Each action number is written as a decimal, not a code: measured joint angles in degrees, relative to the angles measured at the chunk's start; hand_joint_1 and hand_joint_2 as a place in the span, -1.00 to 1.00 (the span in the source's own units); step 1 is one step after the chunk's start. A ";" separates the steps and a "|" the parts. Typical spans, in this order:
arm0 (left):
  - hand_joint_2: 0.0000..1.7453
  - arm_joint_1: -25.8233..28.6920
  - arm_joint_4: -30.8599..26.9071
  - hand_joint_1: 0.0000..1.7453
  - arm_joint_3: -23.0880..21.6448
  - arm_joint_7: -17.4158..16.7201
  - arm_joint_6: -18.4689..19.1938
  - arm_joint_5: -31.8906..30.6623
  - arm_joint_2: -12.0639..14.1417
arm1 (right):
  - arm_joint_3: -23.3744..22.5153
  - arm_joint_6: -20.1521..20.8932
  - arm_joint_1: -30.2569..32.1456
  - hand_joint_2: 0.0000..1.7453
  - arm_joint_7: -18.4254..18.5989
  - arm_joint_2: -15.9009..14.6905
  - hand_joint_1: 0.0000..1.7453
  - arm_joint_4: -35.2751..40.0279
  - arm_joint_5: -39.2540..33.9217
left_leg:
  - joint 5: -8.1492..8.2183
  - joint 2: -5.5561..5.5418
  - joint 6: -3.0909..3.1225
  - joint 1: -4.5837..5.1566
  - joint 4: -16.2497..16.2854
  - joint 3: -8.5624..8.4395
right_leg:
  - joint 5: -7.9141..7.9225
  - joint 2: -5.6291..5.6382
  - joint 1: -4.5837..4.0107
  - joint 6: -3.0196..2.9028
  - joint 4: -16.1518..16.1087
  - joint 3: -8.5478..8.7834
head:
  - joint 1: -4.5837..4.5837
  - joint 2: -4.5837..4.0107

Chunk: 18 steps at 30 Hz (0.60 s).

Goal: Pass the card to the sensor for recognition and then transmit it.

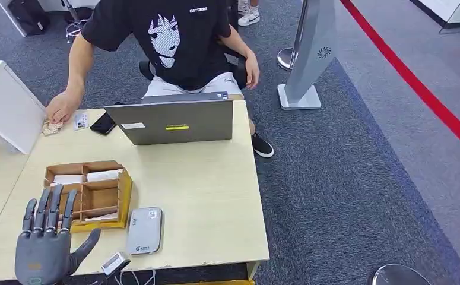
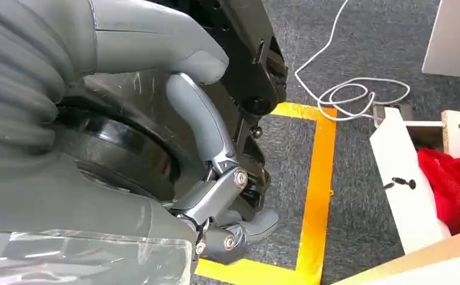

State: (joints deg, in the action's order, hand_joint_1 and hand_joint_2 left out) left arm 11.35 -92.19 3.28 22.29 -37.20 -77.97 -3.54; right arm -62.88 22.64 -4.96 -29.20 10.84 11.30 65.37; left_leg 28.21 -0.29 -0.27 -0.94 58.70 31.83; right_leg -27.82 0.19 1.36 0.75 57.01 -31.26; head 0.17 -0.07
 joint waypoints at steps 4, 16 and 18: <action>1.00 -0.38 4.30 -1.00 1.96 -2.14 -0.59 -2.03 2.10 | -0.02 0.07 0.00 1.00 0.15 -0.04 -1.00 0.00 0.00 | 0.00 0.00 0.00 0.00 0.00 0.00 | 0.00 0.00 0.00 0.00 0.00 0.00 | -0.02 0.02; 1.00 -2.98 14.24 -1.00 7.84 -2.75 -2.14 -2.55 5.57 | -0.02 0.30 -0.03 1.00 0.35 -0.09 -1.00 0.00 0.15 | 0.00 -0.01 0.00 0.00 0.00 0.01 | 0.00 -0.01 0.00 0.00 0.00 0.00 | -0.02 0.00; 1.00 -3.46 15.28 -1.00 8.61 -2.73 -2.21 -2.35 5.83 | -0.02 0.33 -0.01 1.00 0.39 -0.09 -1.00 0.00 0.26 | 0.00 -0.01 0.00 -0.01 0.00 0.02 | 0.00 -0.01 -0.01 0.00 0.00 0.00 | -0.04 0.02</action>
State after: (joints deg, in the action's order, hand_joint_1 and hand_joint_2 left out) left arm 7.89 -76.91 11.89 19.56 -39.41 -80.32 2.30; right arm -62.90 22.97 -4.97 -28.81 10.75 11.30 65.64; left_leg 28.21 -0.30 -0.27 -0.95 58.69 31.85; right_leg -27.82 0.19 1.35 0.75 57.01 -31.26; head 0.13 -0.04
